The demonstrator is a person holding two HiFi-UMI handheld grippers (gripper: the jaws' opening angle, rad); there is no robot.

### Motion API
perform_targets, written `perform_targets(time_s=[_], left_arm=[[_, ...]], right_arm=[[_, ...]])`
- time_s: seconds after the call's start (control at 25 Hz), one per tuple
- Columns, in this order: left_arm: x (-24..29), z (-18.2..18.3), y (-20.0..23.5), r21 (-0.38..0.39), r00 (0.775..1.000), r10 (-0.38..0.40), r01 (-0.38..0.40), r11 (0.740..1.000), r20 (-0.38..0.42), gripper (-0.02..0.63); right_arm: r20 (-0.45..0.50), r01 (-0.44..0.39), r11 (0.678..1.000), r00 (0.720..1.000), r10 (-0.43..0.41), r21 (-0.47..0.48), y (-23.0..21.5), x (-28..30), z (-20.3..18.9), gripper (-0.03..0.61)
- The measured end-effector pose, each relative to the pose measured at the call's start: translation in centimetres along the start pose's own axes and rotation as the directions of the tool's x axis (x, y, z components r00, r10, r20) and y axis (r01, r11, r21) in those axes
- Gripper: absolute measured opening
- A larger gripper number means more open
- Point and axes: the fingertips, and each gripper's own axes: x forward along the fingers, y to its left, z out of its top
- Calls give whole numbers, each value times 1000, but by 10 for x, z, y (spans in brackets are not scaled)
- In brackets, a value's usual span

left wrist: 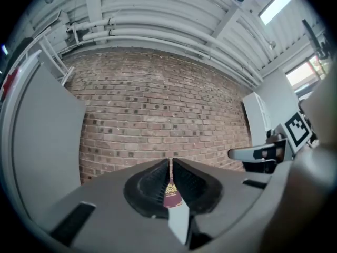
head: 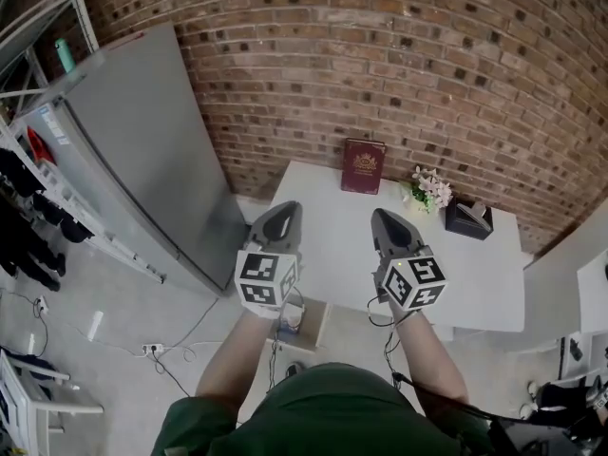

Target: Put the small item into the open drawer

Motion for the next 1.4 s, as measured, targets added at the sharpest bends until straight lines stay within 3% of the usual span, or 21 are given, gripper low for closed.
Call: perform_targets(time_s=[0.4, 0.92, 1.4], left_arm=[[-12, 11, 12, 2, 998, 6, -6, 1000, 63, 15], [-11, 3, 13, -36, 998, -29, 31, 999, 61, 15], [-9, 0, 14, -56, 998, -26, 28, 998, 50, 16]], right_arm=[[13, 22, 1000, 1000, -22, -6, 6, 1, 2, 3], [72, 45, 995, 997, -38, -94, 18, -5, 15, 2], [58, 35, 996, 998, -30, -85, 15, -3, 8, 2]])
